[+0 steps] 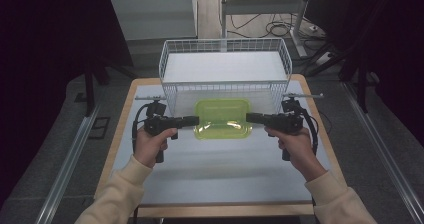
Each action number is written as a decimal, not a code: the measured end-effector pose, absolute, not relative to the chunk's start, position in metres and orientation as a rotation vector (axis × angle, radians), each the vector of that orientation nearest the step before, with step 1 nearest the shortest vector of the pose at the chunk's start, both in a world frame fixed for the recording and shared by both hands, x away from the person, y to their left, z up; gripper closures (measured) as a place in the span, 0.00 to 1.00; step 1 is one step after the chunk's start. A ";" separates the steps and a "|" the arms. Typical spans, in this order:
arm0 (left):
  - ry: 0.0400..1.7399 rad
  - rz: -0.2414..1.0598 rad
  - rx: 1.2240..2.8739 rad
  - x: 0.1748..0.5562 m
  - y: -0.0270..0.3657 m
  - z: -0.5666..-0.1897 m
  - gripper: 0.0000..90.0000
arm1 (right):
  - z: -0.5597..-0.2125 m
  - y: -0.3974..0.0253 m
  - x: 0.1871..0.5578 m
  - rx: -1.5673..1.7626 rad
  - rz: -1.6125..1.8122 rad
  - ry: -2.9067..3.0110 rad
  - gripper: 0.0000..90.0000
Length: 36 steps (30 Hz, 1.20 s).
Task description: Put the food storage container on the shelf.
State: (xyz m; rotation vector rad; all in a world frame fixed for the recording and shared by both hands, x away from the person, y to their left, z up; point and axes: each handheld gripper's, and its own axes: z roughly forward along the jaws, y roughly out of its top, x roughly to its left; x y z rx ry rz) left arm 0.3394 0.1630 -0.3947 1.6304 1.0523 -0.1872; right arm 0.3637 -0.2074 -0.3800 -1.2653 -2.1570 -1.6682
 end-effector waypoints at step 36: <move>1.044 -0.161 1.634 0.379 0.166 -0.345 0.91 | -0.331 -0.204 0.401 -1.260 -1.734 -2.170 0.91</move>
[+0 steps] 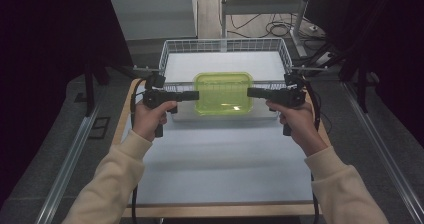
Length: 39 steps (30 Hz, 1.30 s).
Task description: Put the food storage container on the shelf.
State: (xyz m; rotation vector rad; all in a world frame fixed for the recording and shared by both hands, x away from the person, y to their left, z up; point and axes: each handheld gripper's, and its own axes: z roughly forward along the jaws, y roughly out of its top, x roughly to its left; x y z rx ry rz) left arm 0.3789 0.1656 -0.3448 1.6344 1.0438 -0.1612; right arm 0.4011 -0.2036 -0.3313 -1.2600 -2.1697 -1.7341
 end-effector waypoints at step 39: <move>1.086 -0.211 1.602 0.462 0.170 -0.326 0.91 | -0.298 -0.193 0.471 -1.409 -1.710 -2.174 0.90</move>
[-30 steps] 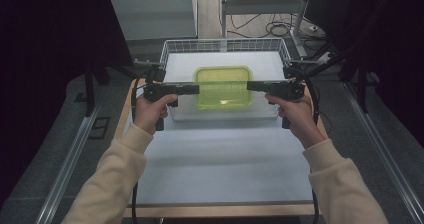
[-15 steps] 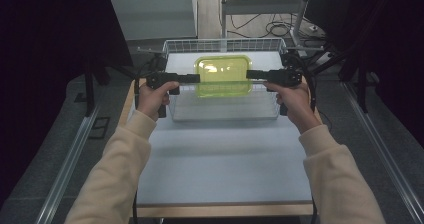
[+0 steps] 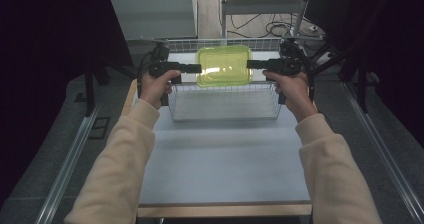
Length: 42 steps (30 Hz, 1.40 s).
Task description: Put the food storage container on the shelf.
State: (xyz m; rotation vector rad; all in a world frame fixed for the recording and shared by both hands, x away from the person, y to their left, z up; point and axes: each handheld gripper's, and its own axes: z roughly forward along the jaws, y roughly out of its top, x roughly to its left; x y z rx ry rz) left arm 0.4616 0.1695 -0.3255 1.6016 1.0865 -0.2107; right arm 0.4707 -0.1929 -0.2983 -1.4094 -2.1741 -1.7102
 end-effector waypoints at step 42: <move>1.232 -0.132 1.588 0.516 0.147 -0.338 0.68 | -0.318 -0.183 0.520 -1.647 -1.618 -2.277 0.64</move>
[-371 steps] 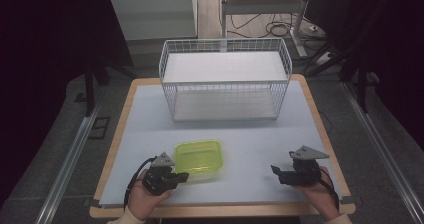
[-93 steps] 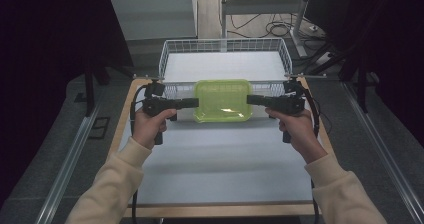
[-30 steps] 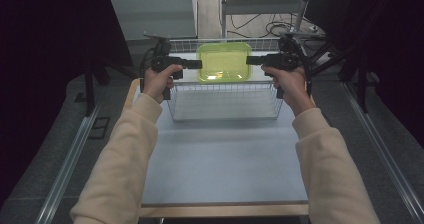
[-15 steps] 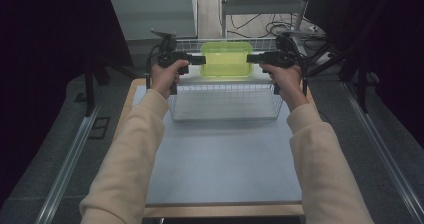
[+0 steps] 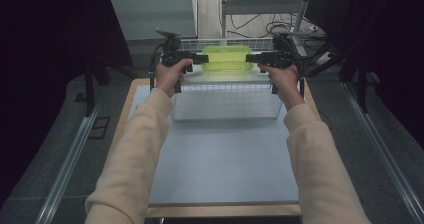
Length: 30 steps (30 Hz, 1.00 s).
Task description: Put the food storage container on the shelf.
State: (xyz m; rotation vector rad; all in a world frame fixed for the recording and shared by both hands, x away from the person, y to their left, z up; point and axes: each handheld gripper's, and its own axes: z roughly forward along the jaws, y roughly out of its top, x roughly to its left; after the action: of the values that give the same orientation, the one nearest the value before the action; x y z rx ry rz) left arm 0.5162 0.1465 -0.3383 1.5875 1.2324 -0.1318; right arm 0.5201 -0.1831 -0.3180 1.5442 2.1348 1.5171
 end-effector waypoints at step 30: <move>1.016 0.108 1.675 0.339 0.175 -0.364 0.34 | -0.345 -0.226 0.380 1.083 1.566 2.236 0.34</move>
State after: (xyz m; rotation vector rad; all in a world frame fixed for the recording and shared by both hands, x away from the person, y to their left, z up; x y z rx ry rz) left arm 0.3391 0.1749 -0.3639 1.6752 1.0155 0.1079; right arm 0.3804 -0.2259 -0.3452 1.0834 2.2361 1.5663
